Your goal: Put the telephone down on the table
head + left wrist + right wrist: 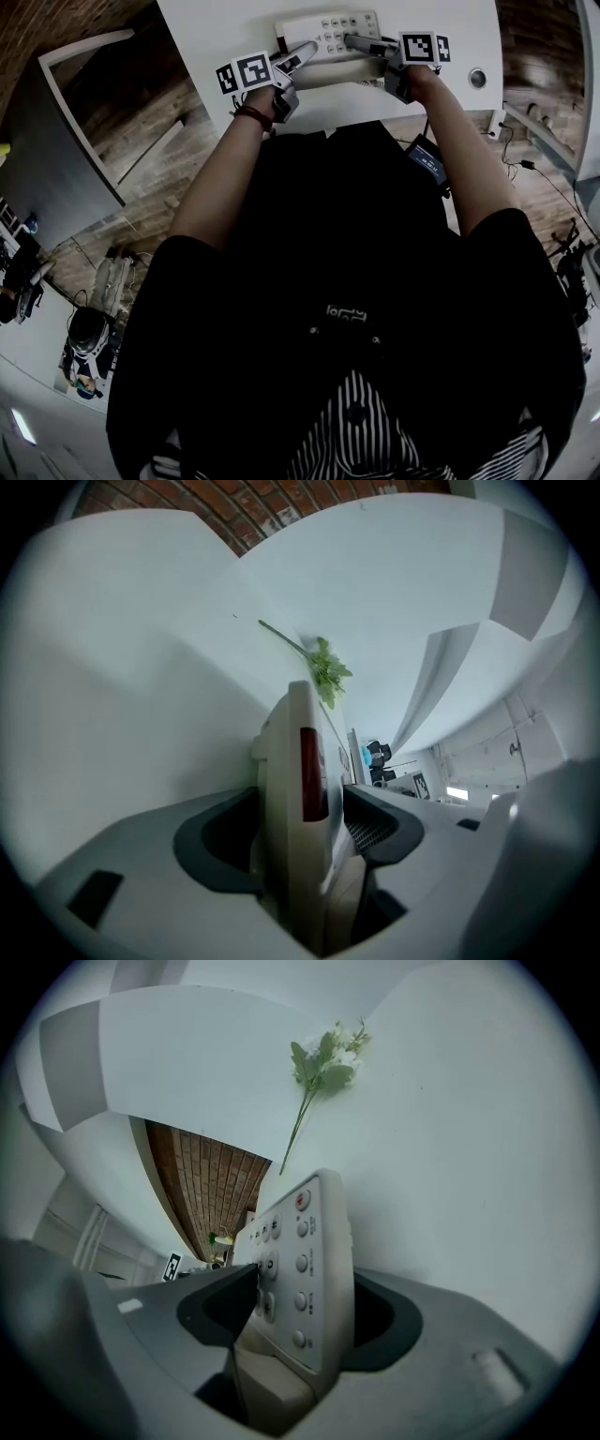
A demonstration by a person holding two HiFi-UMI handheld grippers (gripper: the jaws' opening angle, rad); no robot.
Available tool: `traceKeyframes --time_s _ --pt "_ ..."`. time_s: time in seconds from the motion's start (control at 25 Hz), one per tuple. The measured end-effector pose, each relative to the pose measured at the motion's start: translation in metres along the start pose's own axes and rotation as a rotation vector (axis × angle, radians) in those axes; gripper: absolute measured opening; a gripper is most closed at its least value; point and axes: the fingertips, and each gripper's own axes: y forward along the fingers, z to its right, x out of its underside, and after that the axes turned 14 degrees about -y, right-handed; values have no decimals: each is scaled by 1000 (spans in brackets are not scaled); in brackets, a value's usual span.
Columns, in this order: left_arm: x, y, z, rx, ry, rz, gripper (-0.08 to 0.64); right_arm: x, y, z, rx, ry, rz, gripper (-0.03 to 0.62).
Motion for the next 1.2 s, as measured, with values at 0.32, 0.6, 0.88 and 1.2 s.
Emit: traceKeyframes --time_s 0.32,0.6,0.88,1.2 --pt "-1 1 1 -3 20 6 290 0 -1 0 73 -74 -68 287" --pt "-2 -2 0 -21 37 56 290 2 -2 4 183 -133 -155 325" --pt "-3 0 1 -48 57 101 295 0 -15 13 356 -227 -249 374" --pt "-16 -14 -1 -56 68 159 295 -7 -42 14 323 -195 -183 373"
